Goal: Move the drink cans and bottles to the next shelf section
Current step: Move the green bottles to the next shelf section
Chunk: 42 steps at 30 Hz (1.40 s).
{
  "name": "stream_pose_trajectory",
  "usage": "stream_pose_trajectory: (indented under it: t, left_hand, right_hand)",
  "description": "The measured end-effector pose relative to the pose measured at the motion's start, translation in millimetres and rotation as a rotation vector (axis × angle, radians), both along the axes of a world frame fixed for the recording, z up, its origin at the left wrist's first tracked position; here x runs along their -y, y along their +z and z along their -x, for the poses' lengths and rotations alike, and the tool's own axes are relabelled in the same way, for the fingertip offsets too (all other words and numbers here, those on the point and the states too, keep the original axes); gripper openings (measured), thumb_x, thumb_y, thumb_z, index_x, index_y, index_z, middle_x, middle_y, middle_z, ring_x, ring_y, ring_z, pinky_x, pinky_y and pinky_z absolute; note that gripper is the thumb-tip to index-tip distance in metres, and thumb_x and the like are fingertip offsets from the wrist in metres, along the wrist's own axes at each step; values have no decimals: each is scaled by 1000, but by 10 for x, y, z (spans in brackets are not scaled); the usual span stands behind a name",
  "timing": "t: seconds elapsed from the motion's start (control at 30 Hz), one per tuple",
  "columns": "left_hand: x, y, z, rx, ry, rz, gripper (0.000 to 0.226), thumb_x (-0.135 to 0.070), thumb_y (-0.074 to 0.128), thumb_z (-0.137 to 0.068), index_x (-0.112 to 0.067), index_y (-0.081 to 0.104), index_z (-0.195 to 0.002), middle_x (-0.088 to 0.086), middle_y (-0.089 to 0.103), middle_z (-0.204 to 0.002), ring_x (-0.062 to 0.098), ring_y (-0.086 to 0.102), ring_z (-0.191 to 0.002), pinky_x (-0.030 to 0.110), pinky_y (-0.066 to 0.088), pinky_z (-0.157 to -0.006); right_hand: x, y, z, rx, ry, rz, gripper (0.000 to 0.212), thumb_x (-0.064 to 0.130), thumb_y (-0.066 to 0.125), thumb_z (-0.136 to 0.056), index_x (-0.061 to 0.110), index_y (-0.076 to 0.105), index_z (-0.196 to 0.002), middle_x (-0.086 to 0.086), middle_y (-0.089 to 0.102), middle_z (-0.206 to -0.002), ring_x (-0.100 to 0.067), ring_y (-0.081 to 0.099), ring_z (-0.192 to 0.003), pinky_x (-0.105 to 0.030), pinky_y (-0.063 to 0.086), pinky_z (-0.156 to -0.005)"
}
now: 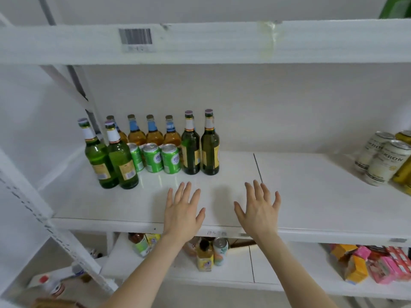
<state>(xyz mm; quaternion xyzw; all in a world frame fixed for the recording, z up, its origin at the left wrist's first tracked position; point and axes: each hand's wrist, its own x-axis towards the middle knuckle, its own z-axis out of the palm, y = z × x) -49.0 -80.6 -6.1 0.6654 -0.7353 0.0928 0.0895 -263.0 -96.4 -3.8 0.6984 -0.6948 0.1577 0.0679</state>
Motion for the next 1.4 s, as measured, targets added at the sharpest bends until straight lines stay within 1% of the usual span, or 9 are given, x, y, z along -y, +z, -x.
stream_pose_trajectory:
  t: [0.23, 0.33, 0.57, 0.77, 0.87, 1.03, 1.2, 1.33, 1.4]
  left_hand:
    - [102, 1, -1088, 28, -57, 1, 62, -54, 30, -99, -25, 28, -154, 8, 19, -164, 27, 10, -153, 50, 3, -122]
    - [79, 29, -1609, 39, -75, 21, 61, -53, 33, -98, -24, 34, -151, 8, 26, -162, 26, 15, -152, 50, 9, -122]
    - [30, 97, -2677, -6, -38, 53, 57, -51, 45, -96, -22, 45, -145, 10, 39, -156, 29, 28, -147, 51, 21, -120]
    - [119, 89, -3275, -17, 0, 102, 58, -47, 52, -95, -17, 46, -144, 12, 48, -148, 32, 38, -140, 53, 30, -116]
    - [215, 58, -3505, -6, 35, 93, 59, -49, 49, -95, -18, 43, -145, 12, 47, -148, 32, 36, -141, 51, 28, -117]
    - [484, 17, -3724, -58, 40, 142, 58, -47, 58, -92, -11, 51, -137, 15, 54, -141, 34, 46, -134, 50, 36, -112]
    - [808, -51, -3819, -381, 39, 29, 74, -52, 62, -89, -13, 37, -147, 10, 47, -148, 29, 46, -134, 43, 42, -108]
    - [1062, -99, -3794, -924, -6, -181, 76, -47, 71, -85, -29, 31, -148, -4, 42, -152, 16, 41, -138, 33, 39, -102]
    - [1163, -119, -3790, -1192, -19, -284, 80, -47, 75, -78, -30, 34, -145, -5, 47, -149, 16, 46, -135, 37, 40, -108]
  right_hand:
    - [52, -50, -1066, 22, -45, -3, 65, 56, 44, -94, 20, 37, -148, -8, 35, -158, -29, 29, -146, -59, 15, -116]
    - [33, -69, -1539, 11, -57, -16, 66, 58, 39, -95, 21, 32, -150, -6, 32, -160, -28, 24, -148, -58, 12, -117]
    - [43, -8, -2476, 16, -52, 11, 66, 57, 43, -94, 18, 37, -147, -8, 38, -156, -29, 29, -146, -59, 16, -116]
    - [222, 5, -3039, 9, -7, 18, 67, 58, 44, -92, 18, 40, -145, -9, 40, -155, -29, 31, -145, -60, 16, -115]
    - [343, -3, -3224, 21, 20, 17, 67, 58, 43, -93, 18, 37, -146, -9, 37, -157, -29, 29, -146, -60, 15, -116]
    - [565, -8, -3461, 73, 65, 37, 70, 57, 46, -92, 17, 36, -147, -8, 37, -157, -29, 28, -146, -58, 15, -116]
    - [868, -11, -3601, 243, 127, 10, 76, 60, 54, -88, 17, 35, -147, -3, 46, -149, -27, 39, -138, -54, 26, -113]
    - [1133, -9, -3659, 568, 240, -126, 76, 54, 67, -85, 19, 36, -145, -2, 52, -142, -26, 48, -129, -50, 40, -106]
    - [1239, 1, -3659, 781, 310, -219, 74, 47, 72, -85, 19, 37, -144, 2, 53, -140, -19, 50, -125, -40, 44, -101]
